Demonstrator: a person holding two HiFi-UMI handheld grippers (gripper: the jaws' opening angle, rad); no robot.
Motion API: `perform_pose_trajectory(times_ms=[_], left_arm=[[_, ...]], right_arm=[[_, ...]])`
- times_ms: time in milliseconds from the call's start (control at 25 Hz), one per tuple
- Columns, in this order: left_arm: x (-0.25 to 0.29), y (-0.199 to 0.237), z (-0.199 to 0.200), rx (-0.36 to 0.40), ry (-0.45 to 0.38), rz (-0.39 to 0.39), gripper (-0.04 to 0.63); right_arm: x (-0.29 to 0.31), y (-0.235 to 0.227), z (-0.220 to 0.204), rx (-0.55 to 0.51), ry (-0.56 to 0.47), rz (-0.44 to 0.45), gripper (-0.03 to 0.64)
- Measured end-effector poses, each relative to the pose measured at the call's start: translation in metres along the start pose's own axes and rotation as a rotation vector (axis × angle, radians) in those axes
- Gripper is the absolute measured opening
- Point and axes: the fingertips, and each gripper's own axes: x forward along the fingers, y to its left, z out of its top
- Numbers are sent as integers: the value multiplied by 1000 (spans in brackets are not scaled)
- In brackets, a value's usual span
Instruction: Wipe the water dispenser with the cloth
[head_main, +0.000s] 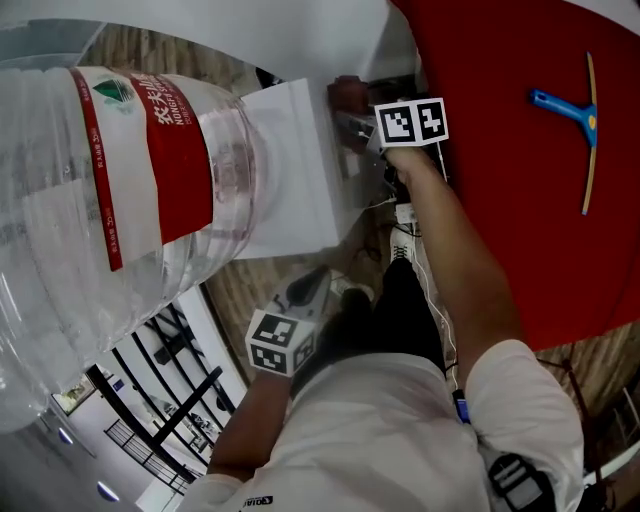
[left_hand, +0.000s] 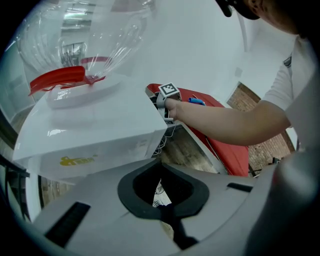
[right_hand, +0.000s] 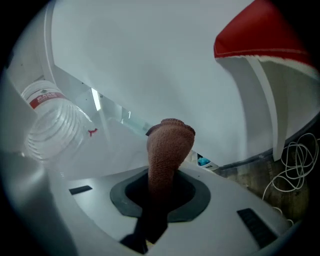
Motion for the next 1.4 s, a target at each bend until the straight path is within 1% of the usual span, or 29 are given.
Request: perform_pose_trajectory(times_ms=[160, 280, 440, 560, 680, 800, 1040, 1160, 1400], left_arm=[[1, 4, -1, -10, 2, 7, -11], [4, 7, -4, -8, 6, 12, -11], [4, 15, -14, -18, 24, 24, -11], [6, 20, -16, -30, 25, 33, -11], [8, 22, -20, -32, 33, 32, -11], [10, 24, -24, -33, 42, 26, -11], [15, 32, -32, -46, 58, 23, -11], [20, 35, -35, -57, 63, 19, -11], [21, 38, -39, -59, 68, 19, -11]], right_arm=[[22, -52, -25, 49, 12, -51, 58], [36, -87, -44, 47, 41, -98, 58], [48, -123, -68, 52, 86, -144, 58], [52, -143, -84, 77, 106, -164, 58], [56, -160, -98, 110, 108, -181, 58], [59, -177, -109, 114, 118, -200, 58], [63, -205, -127, 72, 173, -249, 58], [64, -215, -129, 62, 183, -271, 58], [64, -218, -130, 28, 190, -284, 58]])
